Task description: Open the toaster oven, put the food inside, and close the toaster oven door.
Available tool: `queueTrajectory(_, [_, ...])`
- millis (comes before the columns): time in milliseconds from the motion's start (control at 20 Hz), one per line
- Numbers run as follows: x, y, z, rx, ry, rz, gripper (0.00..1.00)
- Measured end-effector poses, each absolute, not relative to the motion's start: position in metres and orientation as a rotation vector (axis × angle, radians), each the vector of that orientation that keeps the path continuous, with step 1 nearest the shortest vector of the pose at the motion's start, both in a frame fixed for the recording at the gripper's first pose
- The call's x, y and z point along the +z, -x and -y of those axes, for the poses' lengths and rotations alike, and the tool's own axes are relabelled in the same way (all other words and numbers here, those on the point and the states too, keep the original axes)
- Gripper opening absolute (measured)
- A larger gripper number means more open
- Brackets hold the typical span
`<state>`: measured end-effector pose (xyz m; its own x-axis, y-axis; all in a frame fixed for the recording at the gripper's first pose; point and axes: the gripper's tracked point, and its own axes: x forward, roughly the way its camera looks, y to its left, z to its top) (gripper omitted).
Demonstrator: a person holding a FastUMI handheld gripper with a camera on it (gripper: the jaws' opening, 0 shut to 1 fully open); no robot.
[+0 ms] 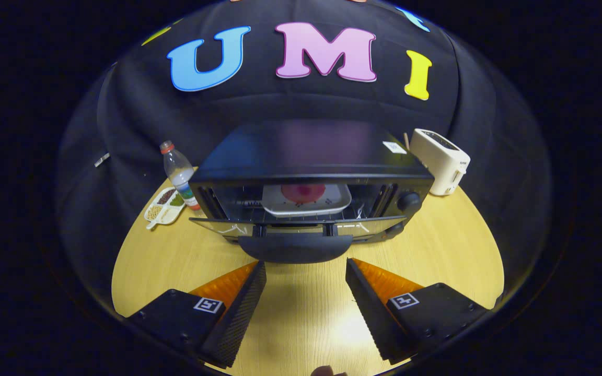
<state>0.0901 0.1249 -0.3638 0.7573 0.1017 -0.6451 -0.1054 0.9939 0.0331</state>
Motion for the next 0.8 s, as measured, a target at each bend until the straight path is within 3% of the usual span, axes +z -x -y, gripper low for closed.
queueTrajectory(800, [-0.115,-0.02,-0.074,0.167,-0.02,-0.314,0.99])
